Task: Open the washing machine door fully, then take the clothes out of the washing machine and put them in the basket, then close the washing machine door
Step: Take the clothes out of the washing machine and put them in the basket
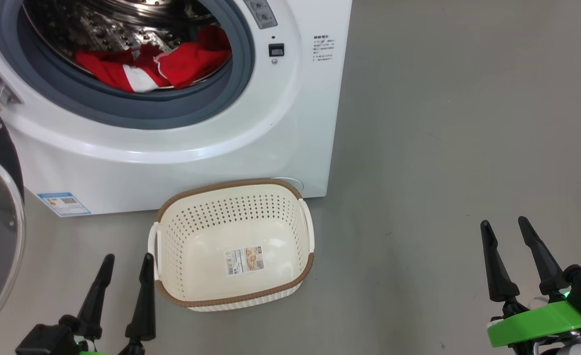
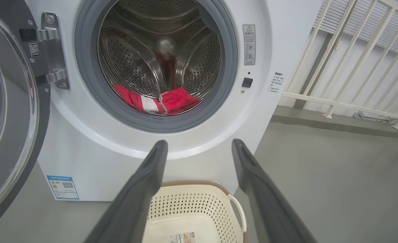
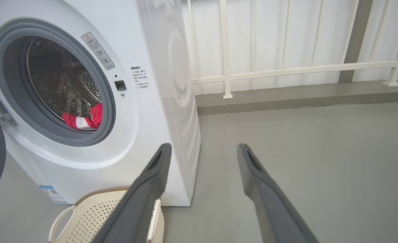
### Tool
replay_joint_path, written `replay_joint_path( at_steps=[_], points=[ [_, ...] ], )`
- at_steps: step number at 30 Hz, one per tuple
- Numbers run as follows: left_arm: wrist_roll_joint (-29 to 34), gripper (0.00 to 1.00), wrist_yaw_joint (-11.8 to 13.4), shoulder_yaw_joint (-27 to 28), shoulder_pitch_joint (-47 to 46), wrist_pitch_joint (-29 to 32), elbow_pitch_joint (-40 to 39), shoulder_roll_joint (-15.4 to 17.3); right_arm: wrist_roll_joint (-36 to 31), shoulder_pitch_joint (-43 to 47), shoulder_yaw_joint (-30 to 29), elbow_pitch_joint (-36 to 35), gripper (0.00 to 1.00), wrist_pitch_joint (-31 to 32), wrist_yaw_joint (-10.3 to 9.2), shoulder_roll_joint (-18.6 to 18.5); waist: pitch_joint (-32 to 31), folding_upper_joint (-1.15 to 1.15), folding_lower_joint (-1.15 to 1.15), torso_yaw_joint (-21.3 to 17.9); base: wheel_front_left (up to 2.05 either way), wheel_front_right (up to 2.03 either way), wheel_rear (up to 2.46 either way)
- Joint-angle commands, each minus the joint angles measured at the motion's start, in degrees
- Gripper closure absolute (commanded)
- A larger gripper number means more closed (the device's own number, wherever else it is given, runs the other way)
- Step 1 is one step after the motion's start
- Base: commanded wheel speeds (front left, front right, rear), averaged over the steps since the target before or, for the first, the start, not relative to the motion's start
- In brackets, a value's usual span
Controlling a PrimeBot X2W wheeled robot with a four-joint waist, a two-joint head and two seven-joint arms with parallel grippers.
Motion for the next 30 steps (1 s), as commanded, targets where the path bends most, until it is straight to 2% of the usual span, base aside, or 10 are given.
replay_joint_path(
  at_steps=[1, 9, 30],
  points=[
    [-0.2, 0.0, -0.3, 2.0, -0.7, -0.3, -1.6, 0.9, -0.6, -0.4, 1.1, -1.6, 0.0, -0.4, 0.36, -0.8, 0.1, 0.0, 0.0, 0.1, 0.0, 0.0, 0.0],
    [-0.2, 0.0, -0.3, 2.1, -1.5, -0.3, -1.8, 0.9, -0.8, -0.9, 1.1, -1.7, 0.0, -0.4, 0.36, -0.8, 0.8, 0.0, 0.0, 0.2, 0.45, -0.45, 0.01],
    [0.0, 0.0, -0.3, 2.6, -2.7, -0.3, -2.1, 1.1, -0.8, -1.4, 1.2, -1.9, 0.0, -0.4, 0.36, -0.6, 1.6, 0.0, 0.0, 0.1, 1.08, -1.1, 0.02]
  ],
)
